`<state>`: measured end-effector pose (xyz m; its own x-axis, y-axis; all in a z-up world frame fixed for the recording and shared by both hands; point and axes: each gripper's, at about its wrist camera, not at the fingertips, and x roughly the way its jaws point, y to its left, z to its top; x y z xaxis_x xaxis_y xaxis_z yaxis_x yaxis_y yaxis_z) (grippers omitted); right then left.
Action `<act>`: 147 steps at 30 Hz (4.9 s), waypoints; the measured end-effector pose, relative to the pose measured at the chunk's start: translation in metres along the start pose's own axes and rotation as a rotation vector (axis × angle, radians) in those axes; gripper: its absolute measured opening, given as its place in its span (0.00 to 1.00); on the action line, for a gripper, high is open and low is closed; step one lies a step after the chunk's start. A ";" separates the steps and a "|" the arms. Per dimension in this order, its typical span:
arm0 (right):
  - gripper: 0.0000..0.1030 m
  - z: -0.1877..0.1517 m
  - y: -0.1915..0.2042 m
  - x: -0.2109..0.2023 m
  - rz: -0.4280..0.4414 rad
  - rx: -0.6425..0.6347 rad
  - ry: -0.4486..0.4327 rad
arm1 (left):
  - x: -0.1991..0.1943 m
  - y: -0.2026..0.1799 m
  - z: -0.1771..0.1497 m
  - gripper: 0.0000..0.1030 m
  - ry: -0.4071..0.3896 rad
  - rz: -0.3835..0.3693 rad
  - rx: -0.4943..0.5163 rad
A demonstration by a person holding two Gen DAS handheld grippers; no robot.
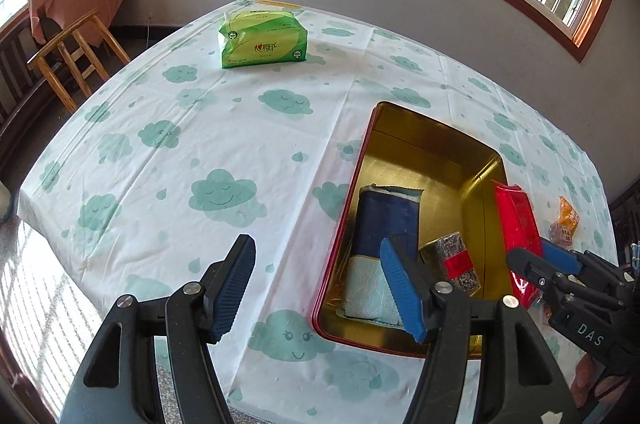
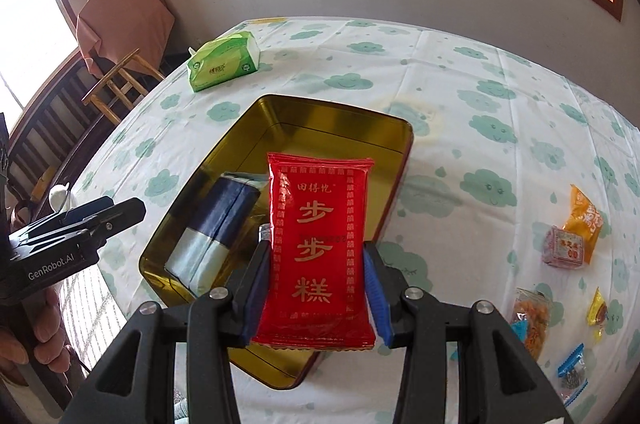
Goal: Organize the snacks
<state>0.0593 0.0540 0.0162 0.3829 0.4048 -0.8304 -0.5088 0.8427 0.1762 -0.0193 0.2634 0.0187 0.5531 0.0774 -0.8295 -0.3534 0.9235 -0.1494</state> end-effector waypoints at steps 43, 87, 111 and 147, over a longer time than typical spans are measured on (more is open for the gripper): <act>0.46 -0.014 -0.008 -0.012 -0.024 -0.026 -0.057 | 0.003 -0.036 -0.014 0.59 0.024 -0.057 0.061; 0.27 -0.133 -0.231 -0.052 -0.222 0.074 0.074 | 0.048 -0.258 -0.090 0.63 0.104 -0.217 0.623; 0.26 -0.121 -0.261 -0.044 -0.272 0.206 -0.085 | 0.091 -0.289 -0.088 0.42 0.140 -0.279 0.640; 0.26 -0.129 -0.253 -0.043 -0.332 0.196 -0.146 | 0.015 -0.165 -0.003 0.25 -0.041 -0.134 0.296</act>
<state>0.0724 -0.2221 -0.0608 0.6142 0.1335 -0.7777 -0.1879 0.9820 0.0201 0.0455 0.1108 0.0292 0.6121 -0.0423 -0.7897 -0.0446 0.9951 -0.0878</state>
